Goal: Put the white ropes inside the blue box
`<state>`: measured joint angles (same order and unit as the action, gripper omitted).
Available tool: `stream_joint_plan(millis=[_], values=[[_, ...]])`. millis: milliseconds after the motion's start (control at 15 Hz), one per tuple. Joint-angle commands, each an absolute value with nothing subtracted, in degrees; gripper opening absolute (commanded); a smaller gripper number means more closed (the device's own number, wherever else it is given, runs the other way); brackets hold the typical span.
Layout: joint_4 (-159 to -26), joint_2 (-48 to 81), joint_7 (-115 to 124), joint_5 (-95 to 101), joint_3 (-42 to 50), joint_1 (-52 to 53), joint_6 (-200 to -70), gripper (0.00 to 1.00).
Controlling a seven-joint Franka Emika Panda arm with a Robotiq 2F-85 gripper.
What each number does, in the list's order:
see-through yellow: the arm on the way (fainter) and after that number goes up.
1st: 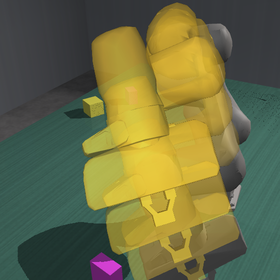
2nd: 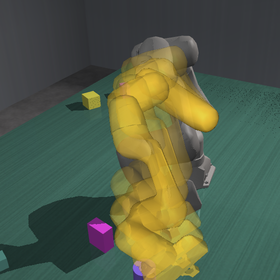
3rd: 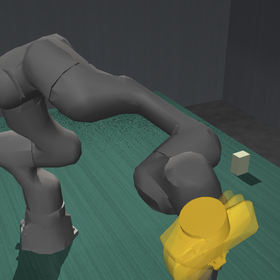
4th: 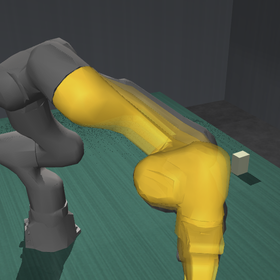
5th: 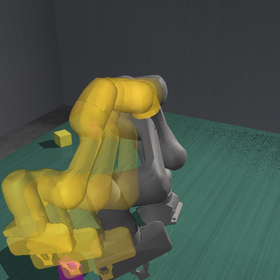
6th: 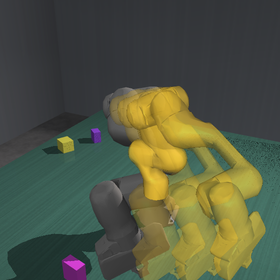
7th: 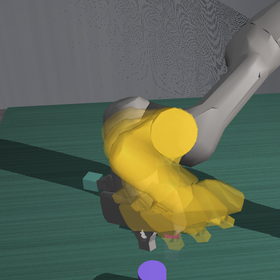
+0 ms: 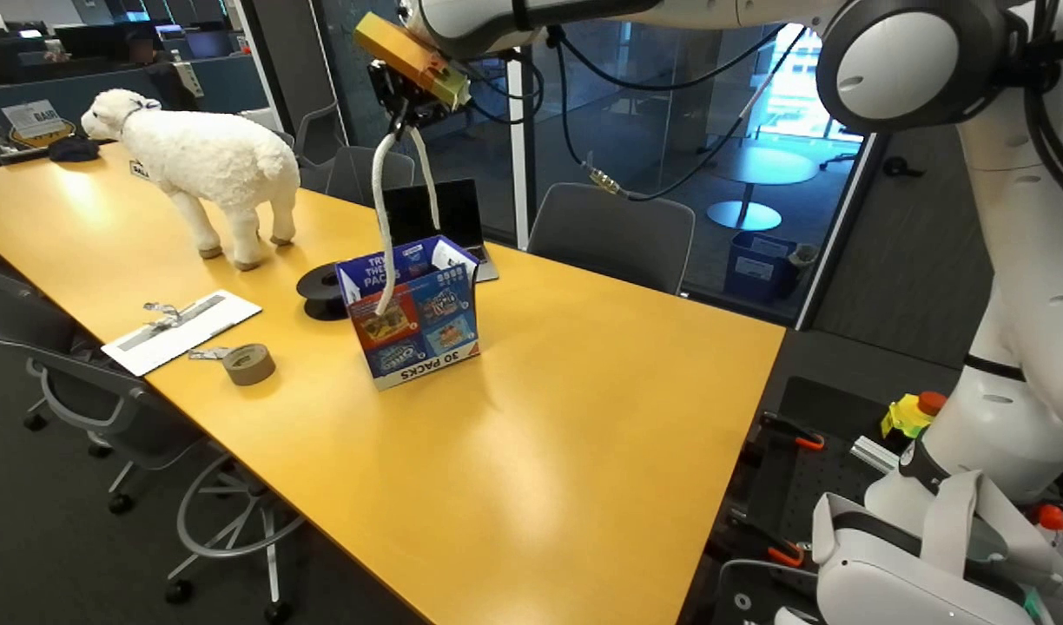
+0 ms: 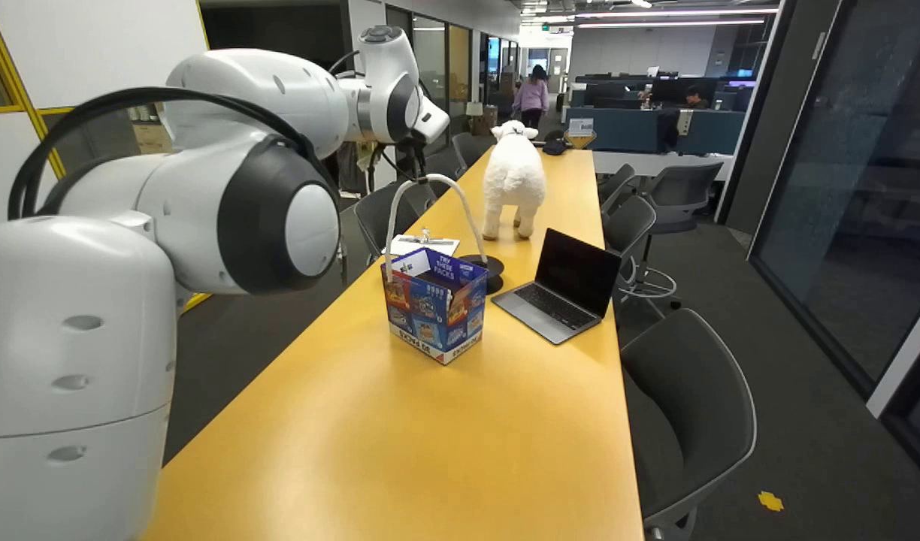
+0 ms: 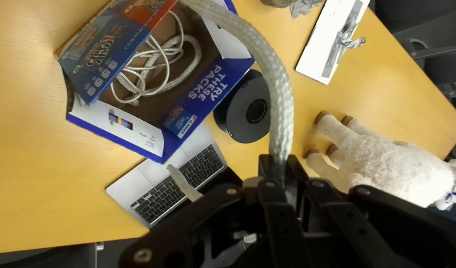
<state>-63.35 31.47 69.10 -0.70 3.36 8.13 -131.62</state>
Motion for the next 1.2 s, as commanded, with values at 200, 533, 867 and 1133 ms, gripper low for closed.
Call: stream_joint_plan(millis=[200,533,867,1133], values=[[-44.4,39.4,70.8,2.6,4.2,10.0,-123.1,0.08],[-37.3,43.7,75.0,4.7,5.8,11.2,-118.1,0.08],[-34.6,46.8,77.6,7.7,7.4,12.9,-114.7,0.08],[-33.4,48.1,78.1,8.2,8.1,14.0,-111.1,0.08]])
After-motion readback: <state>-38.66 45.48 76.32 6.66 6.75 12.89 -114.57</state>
